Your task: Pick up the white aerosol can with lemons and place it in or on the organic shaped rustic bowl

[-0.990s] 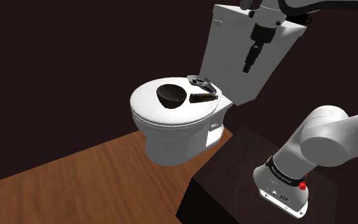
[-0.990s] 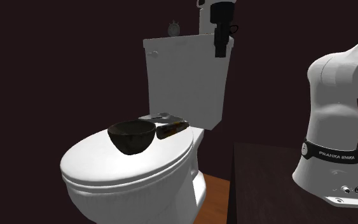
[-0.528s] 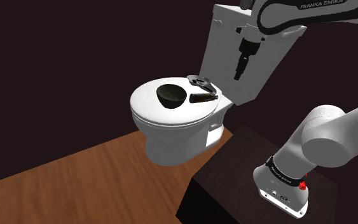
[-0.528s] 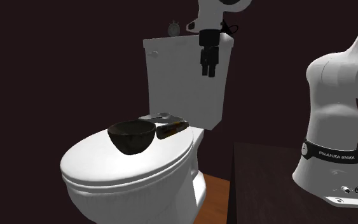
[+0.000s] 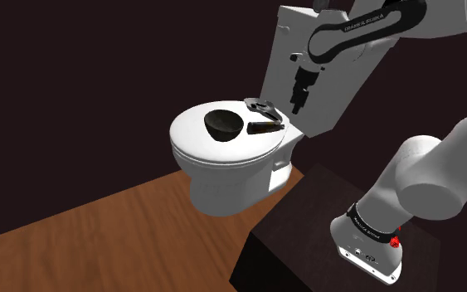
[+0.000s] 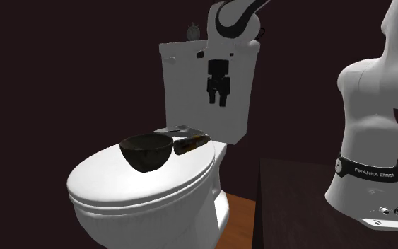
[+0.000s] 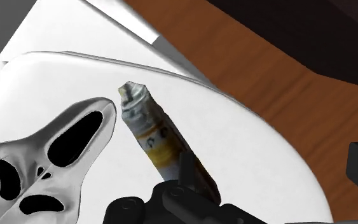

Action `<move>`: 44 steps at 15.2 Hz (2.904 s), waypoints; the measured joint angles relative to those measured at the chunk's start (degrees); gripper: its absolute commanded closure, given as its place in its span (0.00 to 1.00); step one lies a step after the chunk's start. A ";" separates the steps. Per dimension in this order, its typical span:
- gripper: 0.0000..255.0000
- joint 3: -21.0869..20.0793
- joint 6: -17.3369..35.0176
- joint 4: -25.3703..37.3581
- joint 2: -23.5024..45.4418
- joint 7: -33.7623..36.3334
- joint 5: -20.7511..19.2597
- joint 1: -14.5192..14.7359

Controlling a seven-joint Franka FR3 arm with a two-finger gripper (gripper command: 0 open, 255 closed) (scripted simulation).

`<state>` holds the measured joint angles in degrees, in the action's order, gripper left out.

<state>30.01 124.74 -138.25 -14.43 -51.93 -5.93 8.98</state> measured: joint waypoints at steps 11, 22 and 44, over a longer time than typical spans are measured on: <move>0.00 0.59 9.07 14.04 30.52 -34.99 24.69 -0.24; 0.00 -2.83 13.27 15.42 37.48 -40.31 30.49 -2.39; 1.00 -1.14 10.26 15.41 33.85 -38.01 27.45 -1.13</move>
<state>28.86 135.00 -122.84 19.42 -89.94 21.52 7.85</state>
